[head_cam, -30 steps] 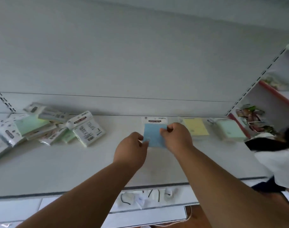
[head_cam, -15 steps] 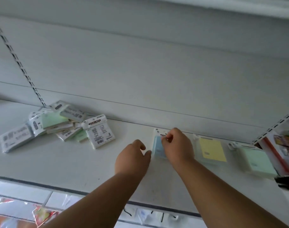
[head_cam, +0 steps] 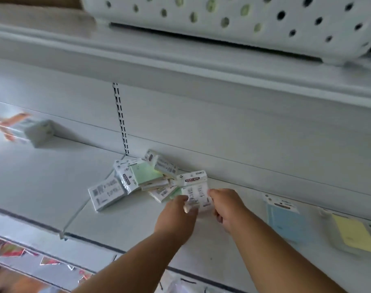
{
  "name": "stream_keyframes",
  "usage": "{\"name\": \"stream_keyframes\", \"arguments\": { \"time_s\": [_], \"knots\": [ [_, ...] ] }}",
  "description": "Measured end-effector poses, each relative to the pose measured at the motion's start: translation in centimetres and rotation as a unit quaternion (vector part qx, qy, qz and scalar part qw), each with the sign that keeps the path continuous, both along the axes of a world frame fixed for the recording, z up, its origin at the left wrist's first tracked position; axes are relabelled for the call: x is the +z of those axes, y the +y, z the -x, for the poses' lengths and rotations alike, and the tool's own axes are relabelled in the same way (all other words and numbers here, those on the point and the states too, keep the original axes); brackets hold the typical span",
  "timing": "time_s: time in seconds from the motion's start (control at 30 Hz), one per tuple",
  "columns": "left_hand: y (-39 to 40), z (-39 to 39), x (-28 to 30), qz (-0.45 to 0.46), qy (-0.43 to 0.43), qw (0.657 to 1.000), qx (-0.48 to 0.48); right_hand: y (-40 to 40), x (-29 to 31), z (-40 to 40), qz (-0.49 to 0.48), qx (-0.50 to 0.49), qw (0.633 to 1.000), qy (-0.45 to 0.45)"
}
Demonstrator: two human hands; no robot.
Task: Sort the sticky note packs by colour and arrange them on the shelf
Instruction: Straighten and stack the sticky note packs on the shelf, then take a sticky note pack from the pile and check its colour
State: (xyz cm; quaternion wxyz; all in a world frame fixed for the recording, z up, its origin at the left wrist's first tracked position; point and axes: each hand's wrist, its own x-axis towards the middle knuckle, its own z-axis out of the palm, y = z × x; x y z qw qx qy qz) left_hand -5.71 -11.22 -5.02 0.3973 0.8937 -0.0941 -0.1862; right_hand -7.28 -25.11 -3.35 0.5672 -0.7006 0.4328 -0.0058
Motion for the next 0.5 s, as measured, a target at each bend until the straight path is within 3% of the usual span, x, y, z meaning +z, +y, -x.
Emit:
{"name": "stream_keyframes", "arguments": {
  "time_s": [0.1, 0.23, 0.4, 0.5],
  "knots": [
    [1.8, -1.5, 1.4, 0.172, 0.14, 0.975, 0.019, 1.9, 1.5, 0.3, -0.086, -0.042, 0.994, -0.049],
    [3.9, -2.4, 1.8, 0.318, 0.242, 0.917, 0.015, 4.6, 2.7, 2.1, -0.096, 0.031, 0.99, -0.096],
    [5.1, -1.2, 1.3, 0.357, 0.323, 0.876, -0.015, 5.2, 1.9, 4.8, -0.053, 0.03, 0.99, -0.128],
    [4.7, 0.1, 1.4, 0.347, 0.325, 0.878, -0.059, 4.2, 1.7, 6.6, 0.003, 0.029, 0.991, -0.132]
  ]
}}
